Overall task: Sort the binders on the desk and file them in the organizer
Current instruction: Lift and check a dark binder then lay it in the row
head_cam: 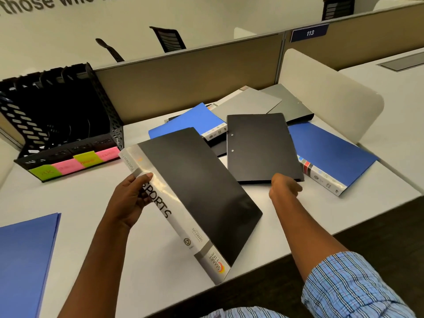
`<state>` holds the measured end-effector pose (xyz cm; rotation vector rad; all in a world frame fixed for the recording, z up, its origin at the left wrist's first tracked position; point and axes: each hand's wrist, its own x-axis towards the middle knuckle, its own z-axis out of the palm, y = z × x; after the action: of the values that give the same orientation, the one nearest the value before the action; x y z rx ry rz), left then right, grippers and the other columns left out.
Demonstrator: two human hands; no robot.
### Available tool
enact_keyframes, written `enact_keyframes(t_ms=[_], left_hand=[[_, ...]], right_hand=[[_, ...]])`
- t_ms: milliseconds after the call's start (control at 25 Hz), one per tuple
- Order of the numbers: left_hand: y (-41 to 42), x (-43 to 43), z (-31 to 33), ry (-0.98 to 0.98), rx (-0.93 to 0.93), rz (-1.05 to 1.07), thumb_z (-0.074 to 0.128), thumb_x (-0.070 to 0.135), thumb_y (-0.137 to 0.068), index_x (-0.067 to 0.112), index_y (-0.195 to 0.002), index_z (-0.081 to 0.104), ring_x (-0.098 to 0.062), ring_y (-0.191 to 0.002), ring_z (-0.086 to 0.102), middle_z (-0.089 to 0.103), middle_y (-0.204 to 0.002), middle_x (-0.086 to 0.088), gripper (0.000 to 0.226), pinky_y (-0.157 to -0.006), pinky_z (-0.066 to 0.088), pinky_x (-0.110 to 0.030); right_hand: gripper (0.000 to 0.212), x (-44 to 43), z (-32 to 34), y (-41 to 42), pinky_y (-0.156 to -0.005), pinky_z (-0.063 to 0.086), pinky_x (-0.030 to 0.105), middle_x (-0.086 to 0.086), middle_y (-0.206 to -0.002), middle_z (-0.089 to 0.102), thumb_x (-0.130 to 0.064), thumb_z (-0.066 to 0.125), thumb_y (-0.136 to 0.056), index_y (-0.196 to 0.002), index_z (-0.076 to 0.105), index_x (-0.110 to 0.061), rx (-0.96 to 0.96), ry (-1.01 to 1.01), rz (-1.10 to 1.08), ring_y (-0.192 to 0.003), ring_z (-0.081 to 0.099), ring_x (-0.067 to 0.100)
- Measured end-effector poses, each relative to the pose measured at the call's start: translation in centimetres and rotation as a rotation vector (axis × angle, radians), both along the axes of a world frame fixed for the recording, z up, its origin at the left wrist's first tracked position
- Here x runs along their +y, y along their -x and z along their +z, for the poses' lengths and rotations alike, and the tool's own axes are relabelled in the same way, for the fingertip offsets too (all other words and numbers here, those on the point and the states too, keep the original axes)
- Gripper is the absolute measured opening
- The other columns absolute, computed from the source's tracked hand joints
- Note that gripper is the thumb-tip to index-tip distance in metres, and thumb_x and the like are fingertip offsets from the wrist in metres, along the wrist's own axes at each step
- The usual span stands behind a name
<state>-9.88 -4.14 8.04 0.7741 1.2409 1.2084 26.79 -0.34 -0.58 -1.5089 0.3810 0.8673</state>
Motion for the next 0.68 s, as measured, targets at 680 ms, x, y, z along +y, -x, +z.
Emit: enact_keyframes(t_ms=[680], left_hand=[[-3.6,-1.3,2.6,-0.101,-0.034,-0.116,0.055,0.025,-0.093,0.016,-0.107,0.065,-0.019,-0.087,0.069,0.073,-0.095,-0.005,0.02,-0.077,0.057,-0.037]], right_hand=[[0.044,-2.8,0.4,4.8,-0.054,0.035,0.026,-0.002,-0.071,0.052,-0.057,0.047,-0.091,-0.076,0.049,-0.016,-0.843,-0.101,1.21,-0.063,0.049,0.013]])
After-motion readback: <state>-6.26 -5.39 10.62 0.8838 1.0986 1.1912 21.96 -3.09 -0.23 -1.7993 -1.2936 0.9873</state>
